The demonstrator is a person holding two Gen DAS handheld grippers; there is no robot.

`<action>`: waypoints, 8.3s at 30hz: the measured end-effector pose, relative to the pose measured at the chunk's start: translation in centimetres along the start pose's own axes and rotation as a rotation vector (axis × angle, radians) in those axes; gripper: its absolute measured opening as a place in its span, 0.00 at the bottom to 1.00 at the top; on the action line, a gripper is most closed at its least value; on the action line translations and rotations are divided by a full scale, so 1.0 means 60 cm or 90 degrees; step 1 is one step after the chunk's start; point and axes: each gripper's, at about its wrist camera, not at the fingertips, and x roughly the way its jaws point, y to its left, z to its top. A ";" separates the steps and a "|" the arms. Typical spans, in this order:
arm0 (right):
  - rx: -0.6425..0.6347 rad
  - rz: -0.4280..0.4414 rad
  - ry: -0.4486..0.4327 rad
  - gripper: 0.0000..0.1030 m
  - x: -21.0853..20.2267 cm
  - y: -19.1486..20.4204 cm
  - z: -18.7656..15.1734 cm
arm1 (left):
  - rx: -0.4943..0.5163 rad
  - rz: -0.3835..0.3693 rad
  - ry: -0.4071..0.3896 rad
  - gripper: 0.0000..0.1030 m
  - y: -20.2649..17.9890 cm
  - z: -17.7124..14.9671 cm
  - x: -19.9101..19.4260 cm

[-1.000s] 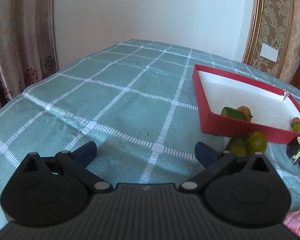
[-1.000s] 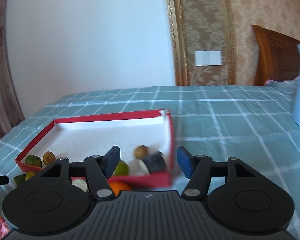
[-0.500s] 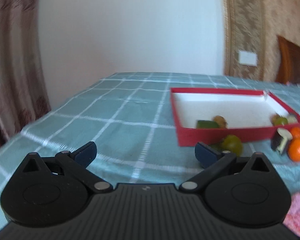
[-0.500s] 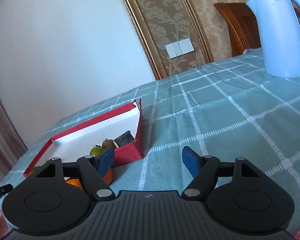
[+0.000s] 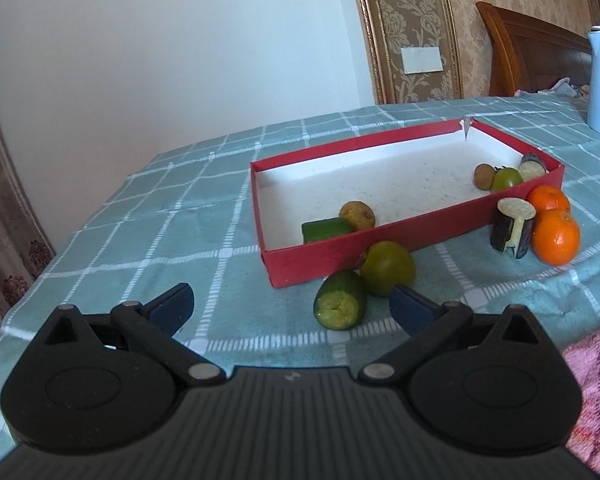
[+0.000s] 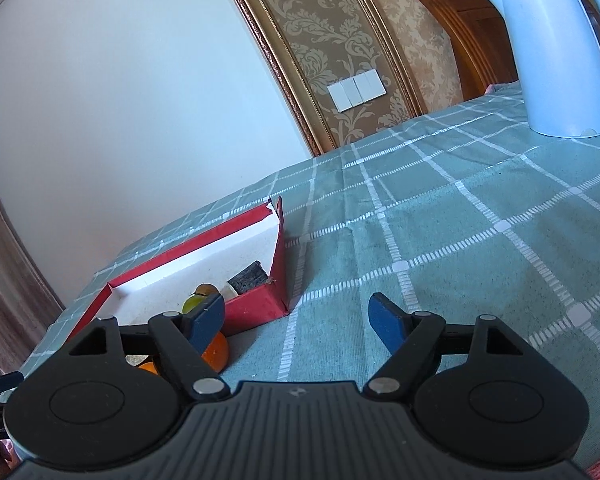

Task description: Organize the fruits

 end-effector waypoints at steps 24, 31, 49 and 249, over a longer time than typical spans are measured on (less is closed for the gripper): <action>0.012 0.001 0.011 0.77 0.004 -0.002 0.000 | -0.034 -0.089 0.034 0.26 -0.003 -0.004 0.024; 0.017 -0.002 0.009 0.77 0.004 -0.004 -0.001 | -0.040 -0.070 0.035 0.26 -0.009 -0.005 0.020; 0.021 -0.013 0.011 0.77 0.004 -0.004 -0.002 | -0.091 0.009 0.042 0.26 -0.008 -0.014 -0.002; -0.006 0.016 -0.007 0.75 0.008 0.045 -0.013 | -0.121 0.013 0.007 1.00 -0.011 0.020 -0.017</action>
